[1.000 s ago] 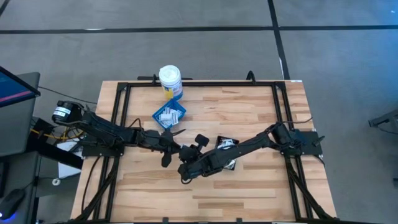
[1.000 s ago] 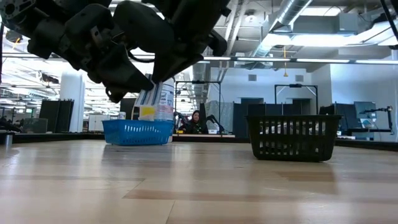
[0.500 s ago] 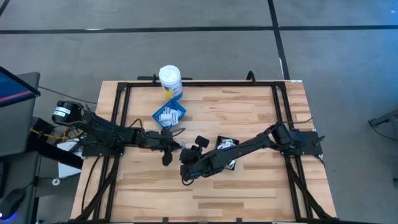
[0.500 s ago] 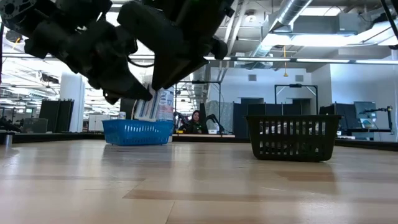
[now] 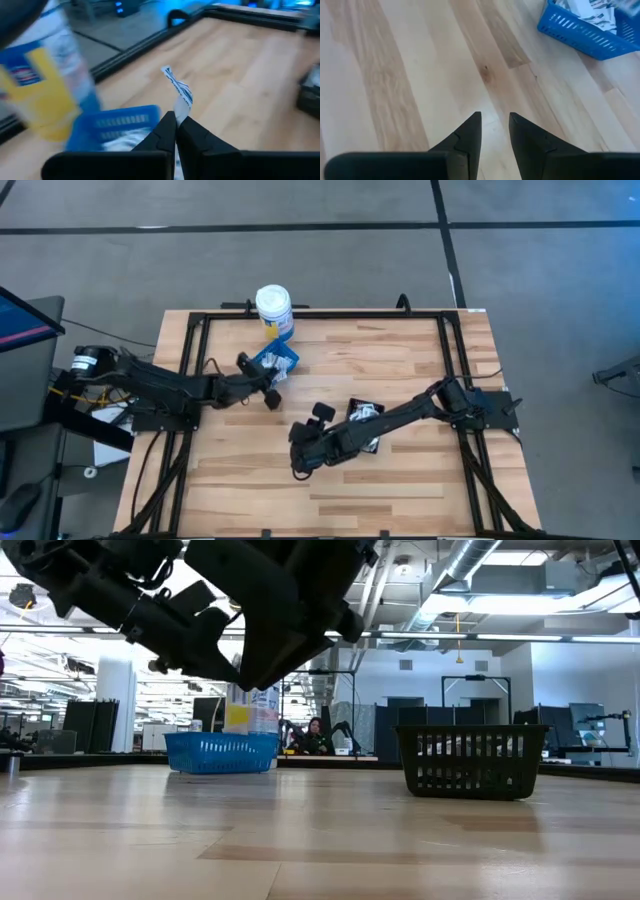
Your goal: Pick & Place First Aid Supplies
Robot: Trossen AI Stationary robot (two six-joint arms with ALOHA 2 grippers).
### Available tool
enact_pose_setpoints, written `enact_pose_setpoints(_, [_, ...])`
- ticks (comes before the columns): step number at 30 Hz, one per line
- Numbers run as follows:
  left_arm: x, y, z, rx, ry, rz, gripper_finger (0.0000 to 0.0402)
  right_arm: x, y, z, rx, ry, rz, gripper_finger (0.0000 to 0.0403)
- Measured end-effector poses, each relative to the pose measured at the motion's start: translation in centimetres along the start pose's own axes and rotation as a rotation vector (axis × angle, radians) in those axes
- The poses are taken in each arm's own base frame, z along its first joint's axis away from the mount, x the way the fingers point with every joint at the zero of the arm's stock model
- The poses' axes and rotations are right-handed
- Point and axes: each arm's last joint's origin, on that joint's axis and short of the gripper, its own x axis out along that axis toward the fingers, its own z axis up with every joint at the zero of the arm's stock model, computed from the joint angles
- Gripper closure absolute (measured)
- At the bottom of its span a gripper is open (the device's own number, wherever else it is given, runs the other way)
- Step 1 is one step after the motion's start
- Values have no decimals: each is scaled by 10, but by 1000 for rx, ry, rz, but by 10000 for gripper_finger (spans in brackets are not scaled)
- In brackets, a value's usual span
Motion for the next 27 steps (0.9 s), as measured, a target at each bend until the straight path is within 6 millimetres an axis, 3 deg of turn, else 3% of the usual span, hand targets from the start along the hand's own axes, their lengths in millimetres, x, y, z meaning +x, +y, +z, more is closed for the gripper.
enact_pose_setpoints(5, [1,25,-10,-23,145,125,390,-1,1,-1,-6,-1,2,310])
enact_pose_setpoints(9, [5,35,-18,-60,254,113,374,-2,3,-2,-17,-3,4,310])
enact_pose_setpoints(19, [9,32,-9,-127,182,38,317,-2,3,-1,-16,-2,3,310])
enact_pose_setpoints(27, [8,24,-5,-58,173,-114,310,-2,2,-1,-16,-2,3,310])
